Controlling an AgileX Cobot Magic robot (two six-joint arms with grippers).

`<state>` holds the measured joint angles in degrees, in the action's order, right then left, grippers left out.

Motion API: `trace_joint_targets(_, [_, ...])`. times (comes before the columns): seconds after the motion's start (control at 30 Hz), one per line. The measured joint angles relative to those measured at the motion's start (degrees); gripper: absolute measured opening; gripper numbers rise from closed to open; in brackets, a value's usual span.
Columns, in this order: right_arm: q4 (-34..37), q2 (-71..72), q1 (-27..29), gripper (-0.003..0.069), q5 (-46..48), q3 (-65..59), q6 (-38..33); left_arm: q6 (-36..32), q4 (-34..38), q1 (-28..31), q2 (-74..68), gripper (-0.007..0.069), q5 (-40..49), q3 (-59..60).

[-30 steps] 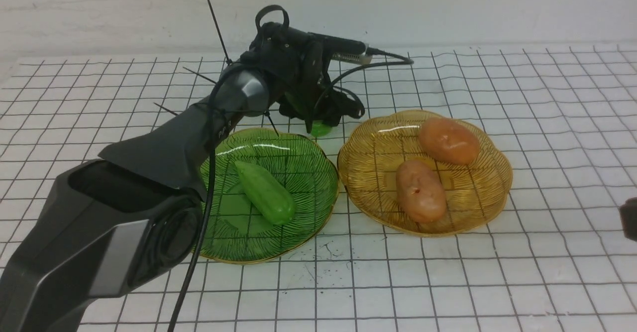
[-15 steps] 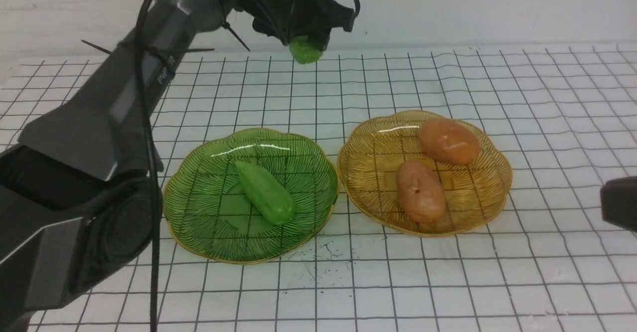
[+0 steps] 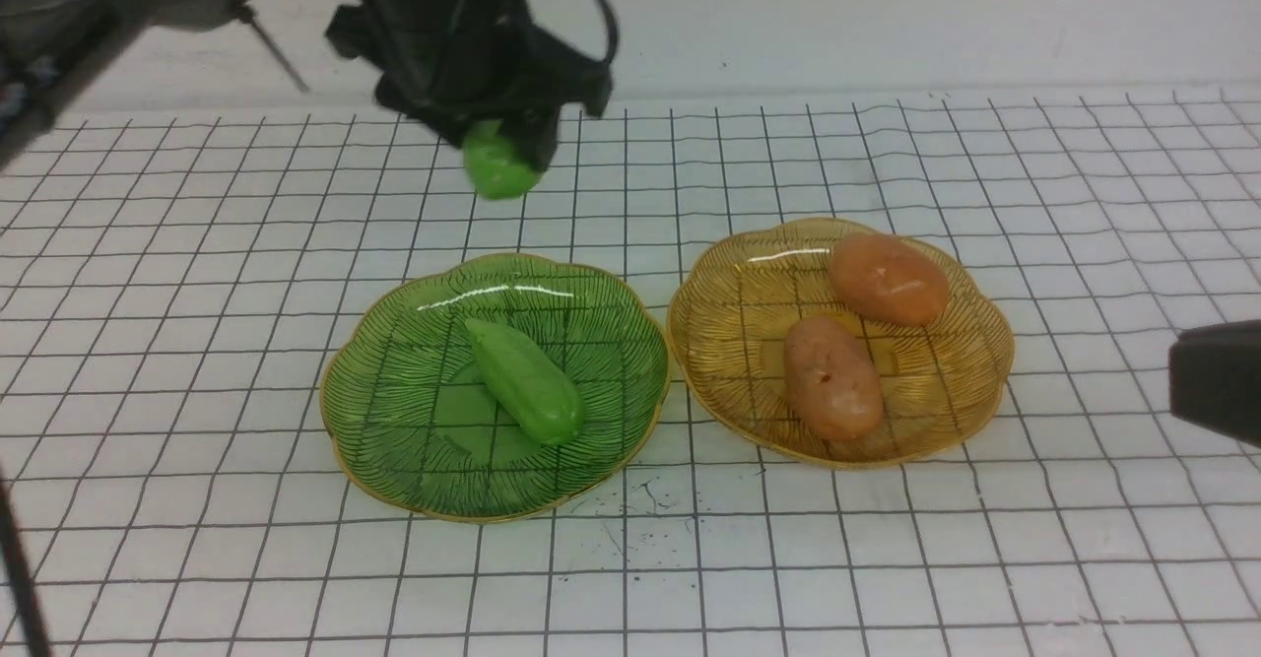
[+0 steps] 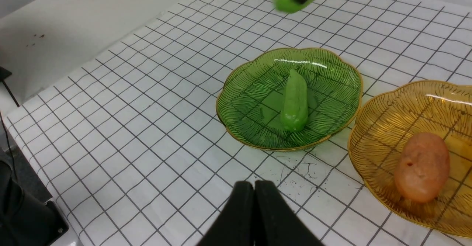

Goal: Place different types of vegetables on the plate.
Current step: 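Put the potatoes from the left side into the left plate with the left gripper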

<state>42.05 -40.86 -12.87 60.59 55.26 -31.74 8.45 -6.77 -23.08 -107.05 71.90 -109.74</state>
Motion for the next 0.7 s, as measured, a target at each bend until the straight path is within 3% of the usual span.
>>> trace_joint_targets(0.1, [0.0,0.0,0.0,-0.0015,-0.12,0.0,-0.23,2.18,-0.52,3.15,3.61,0.0394,0.0,10.2])
trace_joint_targets(0.27, [0.0,0.0,0.0,-0.0015,-0.11,0.0,-0.23,2.94,0.49,4.51,3.28,0.0394,-0.18,17.01])
trace_joint_targets(0.63, [-1.0,0.14,0.0,-0.0015,-0.11,0.0,-1.18,2.93,2.16,4.51,-4.78,0.0395,-1.53,17.65])
trace_joint_targets(0.7, [-2.58,0.6,0.0,-0.0015,-0.11,0.07,-1.28,2.95,2.01,4.51,-5.54,0.0428,-1.59,17.65])
